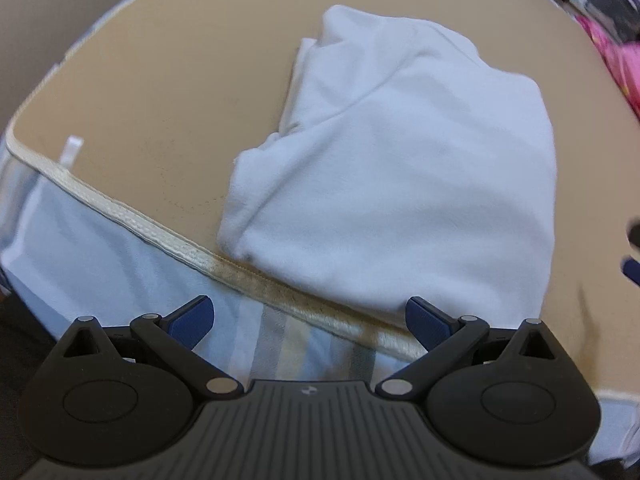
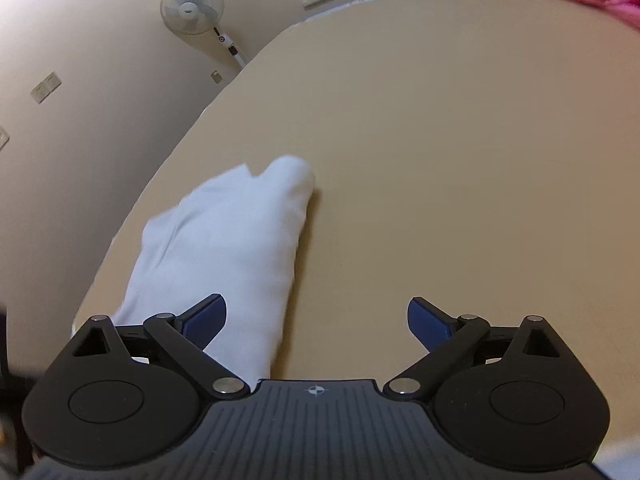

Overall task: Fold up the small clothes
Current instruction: 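Move the right gripper down to the edge of the folded white shirt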

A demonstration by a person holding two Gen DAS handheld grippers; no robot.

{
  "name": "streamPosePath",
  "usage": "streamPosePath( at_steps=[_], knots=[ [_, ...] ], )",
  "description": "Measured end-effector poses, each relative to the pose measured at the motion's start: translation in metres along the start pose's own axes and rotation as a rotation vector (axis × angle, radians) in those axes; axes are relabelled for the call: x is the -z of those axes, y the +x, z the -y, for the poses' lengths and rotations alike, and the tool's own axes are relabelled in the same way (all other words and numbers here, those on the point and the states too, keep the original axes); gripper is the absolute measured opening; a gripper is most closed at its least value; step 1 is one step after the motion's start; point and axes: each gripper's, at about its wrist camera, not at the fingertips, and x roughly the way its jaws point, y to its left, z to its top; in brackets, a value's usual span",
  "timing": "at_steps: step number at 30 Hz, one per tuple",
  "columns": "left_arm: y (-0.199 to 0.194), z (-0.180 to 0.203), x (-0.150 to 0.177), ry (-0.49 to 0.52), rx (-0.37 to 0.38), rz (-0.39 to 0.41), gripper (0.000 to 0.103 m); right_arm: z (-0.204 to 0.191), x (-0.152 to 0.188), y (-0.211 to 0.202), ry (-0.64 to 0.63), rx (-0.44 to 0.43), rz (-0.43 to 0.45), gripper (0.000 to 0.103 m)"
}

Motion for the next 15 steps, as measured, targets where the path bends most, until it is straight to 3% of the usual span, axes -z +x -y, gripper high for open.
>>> streamPosePath(
  at_steps=[5,9,13,15],
  knots=[
    [0.009,-0.024,-0.012,-0.064,0.036,0.026,0.102,0.004,-0.053,0.076,0.095,-0.076,-0.094,0.098],
    [0.024,-0.052,-0.022,-0.193,0.091,-0.016,0.102,0.001,-0.088,0.140,0.157,-0.110,-0.192,0.098],
    [0.033,-0.064,-0.026,-0.252,0.126,-0.034,0.102,-0.015,-0.110,0.184,0.115,-0.093,-0.263,0.103],
    [0.033,-0.066,-0.028,-0.261,0.132,-0.034,0.102,-0.029,-0.119,0.196,0.042,-0.135,-0.299,0.103]
  ],
)
